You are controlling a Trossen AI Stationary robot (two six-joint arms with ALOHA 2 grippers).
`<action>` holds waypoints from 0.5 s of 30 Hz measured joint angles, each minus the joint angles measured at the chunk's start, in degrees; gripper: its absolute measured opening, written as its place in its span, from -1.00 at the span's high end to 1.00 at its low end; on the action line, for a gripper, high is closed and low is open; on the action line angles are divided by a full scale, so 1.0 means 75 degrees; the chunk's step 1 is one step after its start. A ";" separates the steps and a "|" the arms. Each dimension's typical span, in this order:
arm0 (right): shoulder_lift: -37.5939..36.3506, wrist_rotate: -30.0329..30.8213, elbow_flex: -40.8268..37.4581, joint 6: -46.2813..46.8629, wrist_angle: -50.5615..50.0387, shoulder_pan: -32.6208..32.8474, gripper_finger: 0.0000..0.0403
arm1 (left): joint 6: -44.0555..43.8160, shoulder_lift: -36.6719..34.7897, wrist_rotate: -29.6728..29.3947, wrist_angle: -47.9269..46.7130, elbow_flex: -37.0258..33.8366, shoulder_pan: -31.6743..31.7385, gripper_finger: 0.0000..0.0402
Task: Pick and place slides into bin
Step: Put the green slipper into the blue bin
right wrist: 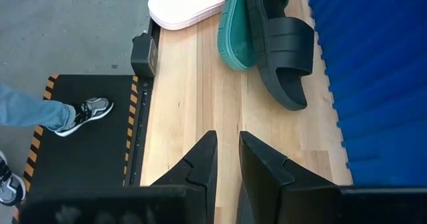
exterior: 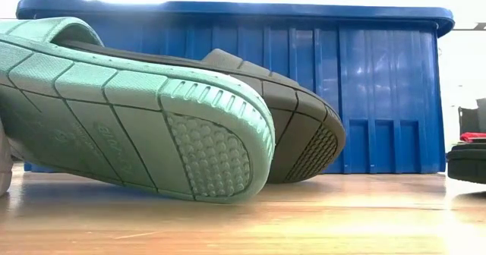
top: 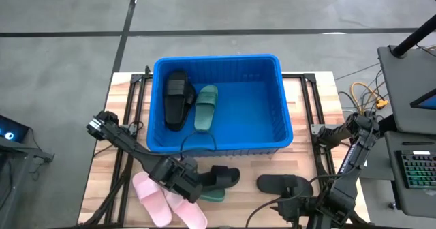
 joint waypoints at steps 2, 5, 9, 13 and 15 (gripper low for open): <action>0.0000 0.0000 0.0000 -0.0005 -0.0002 0.0000 0.73 | -0.0095 -0.0017 -0.0003 -0.0234 -0.0003 -0.0063 -0.13; 0.0000 0.0000 0.0000 -0.0028 -0.0010 0.0000 0.73 | -0.0161 -0.0017 -0.0017 -0.0490 -0.0047 -0.0161 -0.20; 0.0000 0.0000 0.0000 -0.0029 -0.0012 0.0000 0.73 | -0.0226 -0.0043 -0.0055 -0.0487 -0.0399 -0.0221 -0.23; 0.0000 0.0000 0.0000 -0.0029 -0.0012 0.0000 0.73 | -0.0443 -0.0147 -0.0053 -0.0107 -0.0891 -0.0251 -0.23; 0.0000 0.0000 0.0000 -0.0029 -0.0012 0.0000 0.73 | -0.0574 -0.0284 -0.0046 0.0332 -0.1200 -0.0253 -0.23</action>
